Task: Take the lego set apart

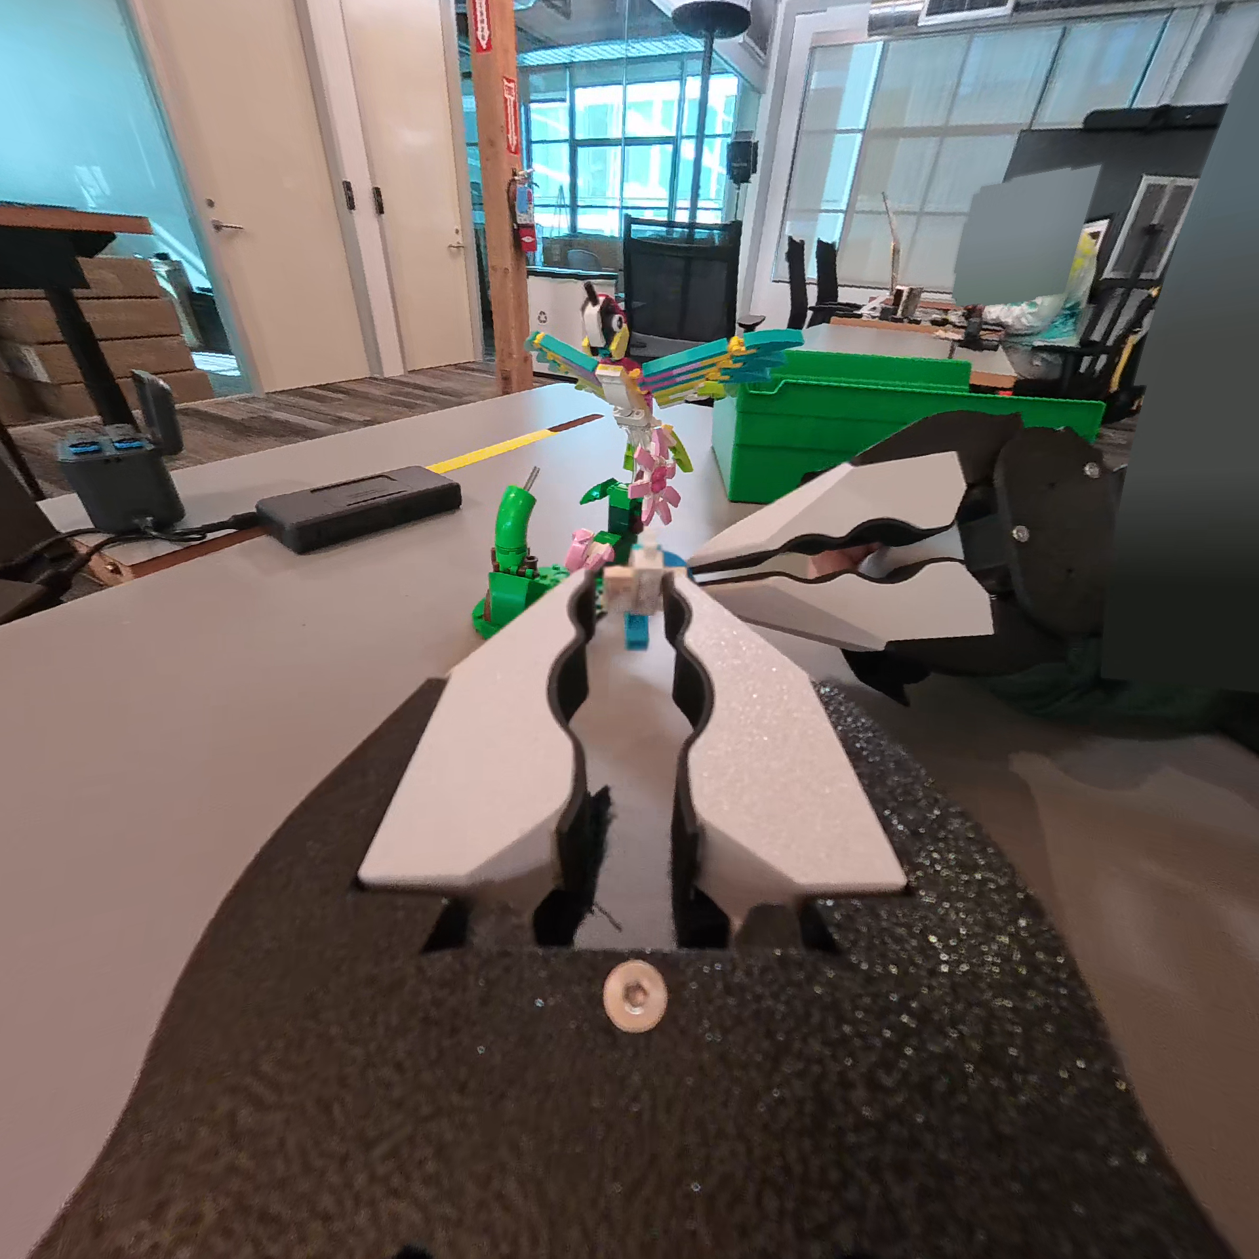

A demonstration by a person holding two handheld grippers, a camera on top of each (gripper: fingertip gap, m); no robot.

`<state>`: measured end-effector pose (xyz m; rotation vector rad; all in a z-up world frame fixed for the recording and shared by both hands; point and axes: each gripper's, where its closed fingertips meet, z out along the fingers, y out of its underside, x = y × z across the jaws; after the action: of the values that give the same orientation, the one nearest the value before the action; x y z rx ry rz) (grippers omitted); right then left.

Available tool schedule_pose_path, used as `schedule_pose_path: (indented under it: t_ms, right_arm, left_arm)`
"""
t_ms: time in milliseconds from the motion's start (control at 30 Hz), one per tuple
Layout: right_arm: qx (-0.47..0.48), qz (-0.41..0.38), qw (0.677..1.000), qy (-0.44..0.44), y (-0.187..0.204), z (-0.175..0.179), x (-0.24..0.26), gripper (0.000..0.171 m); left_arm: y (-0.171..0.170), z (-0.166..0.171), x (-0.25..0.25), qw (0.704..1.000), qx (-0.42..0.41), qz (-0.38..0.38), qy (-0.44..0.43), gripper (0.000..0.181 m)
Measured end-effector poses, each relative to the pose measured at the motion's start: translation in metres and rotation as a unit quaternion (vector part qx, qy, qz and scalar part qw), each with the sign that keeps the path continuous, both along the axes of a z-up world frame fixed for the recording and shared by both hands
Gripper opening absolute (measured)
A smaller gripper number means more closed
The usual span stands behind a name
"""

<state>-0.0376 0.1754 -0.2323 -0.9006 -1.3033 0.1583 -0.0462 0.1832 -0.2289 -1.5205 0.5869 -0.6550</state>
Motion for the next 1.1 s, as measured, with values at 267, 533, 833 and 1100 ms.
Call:
schedule_pose_path:
  t_ms: [267,533,833,1100]
  right_arm:
    - [-0.01,0.013,1.0,-0.003,-0.003,-0.002,-0.001,0.001]
    - [-0.039,0.012,0.999,-0.01,0.002,-0.01,-0.002,0.001]
    - [-0.047,0.01,0.999,-0.012,0.004,-0.012,-0.003,0.001]
    - [-0.052,0.008,0.999,-0.01,0.005,-0.012,-0.002,0.001]
  left_arm:
    - [-0.002,0.0,0.0,1.0,0.001,-0.007,0.009,0.015]
    - [0.002,-0.009,-0.002,0.999,-0.018,0.01,0.043,0.014]
    - [0.003,-0.012,-0.002,0.999,-0.037,0.001,0.025,0.014]
    - [0.005,-0.014,-0.002,0.998,-0.046,0.009,0.029,0.02]
